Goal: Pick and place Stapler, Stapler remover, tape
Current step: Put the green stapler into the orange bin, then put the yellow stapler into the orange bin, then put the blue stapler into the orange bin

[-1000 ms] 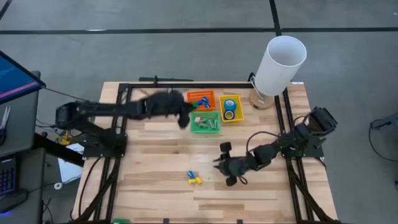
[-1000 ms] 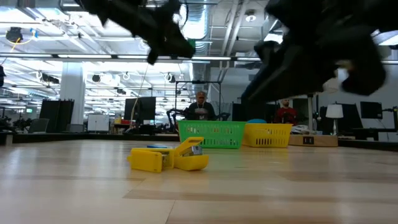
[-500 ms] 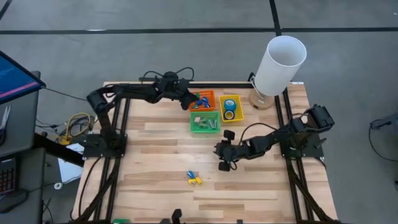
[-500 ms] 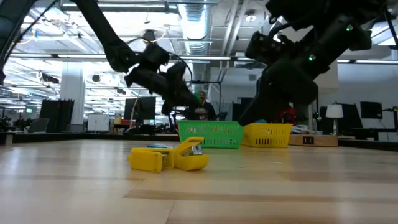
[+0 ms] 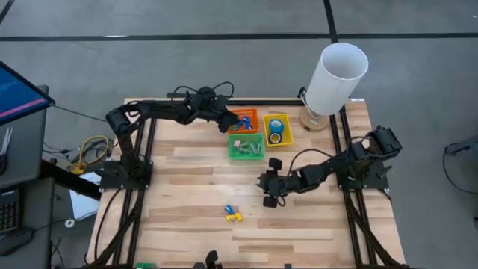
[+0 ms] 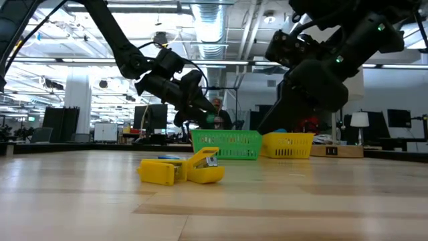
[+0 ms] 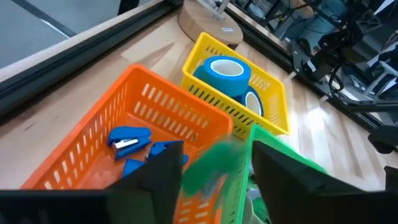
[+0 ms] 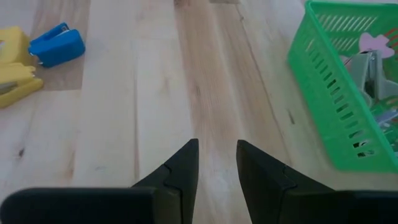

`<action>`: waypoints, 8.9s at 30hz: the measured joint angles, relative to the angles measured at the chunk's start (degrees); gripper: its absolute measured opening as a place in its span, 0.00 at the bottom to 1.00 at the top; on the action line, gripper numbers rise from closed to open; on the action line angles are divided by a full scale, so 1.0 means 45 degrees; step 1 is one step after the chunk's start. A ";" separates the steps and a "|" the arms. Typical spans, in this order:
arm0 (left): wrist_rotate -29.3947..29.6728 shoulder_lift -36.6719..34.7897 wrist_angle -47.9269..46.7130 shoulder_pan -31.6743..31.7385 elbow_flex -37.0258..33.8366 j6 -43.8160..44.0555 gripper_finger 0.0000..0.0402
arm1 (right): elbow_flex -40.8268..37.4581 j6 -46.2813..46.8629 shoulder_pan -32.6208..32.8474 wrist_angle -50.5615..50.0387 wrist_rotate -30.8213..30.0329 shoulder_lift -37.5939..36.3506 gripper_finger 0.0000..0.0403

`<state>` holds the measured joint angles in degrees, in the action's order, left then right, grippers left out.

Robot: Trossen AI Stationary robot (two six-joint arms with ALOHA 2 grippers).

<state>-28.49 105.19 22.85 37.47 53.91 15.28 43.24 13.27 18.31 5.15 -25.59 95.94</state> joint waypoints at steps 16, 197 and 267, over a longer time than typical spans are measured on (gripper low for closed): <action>-0.0395 -0.5098 -0.0133 -0.1594 -0.1681 -0.1987 0.61 | 0.0130 0.0505 0.1278 0.3345 -0.0044 0.0830 0.25; 0.6760 -0.0092 0.3458 -1.2557 -0.4581 -0.3676 0.51 | 0.5115 0.1066 0.1354 -0.3871 0.1323 0.2482 0.71; 0.3688 -0.4382 0.2353 -0.5325 -0.3670 -0.4723 0.12 | 0.4641 -0.0580 0.0181 -0.4748 0.0338 0.2492 0.71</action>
<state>-11.89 85.47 33.44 13.51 37.40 -5.97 64.13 10.66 19.13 -16.22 -24.07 107.16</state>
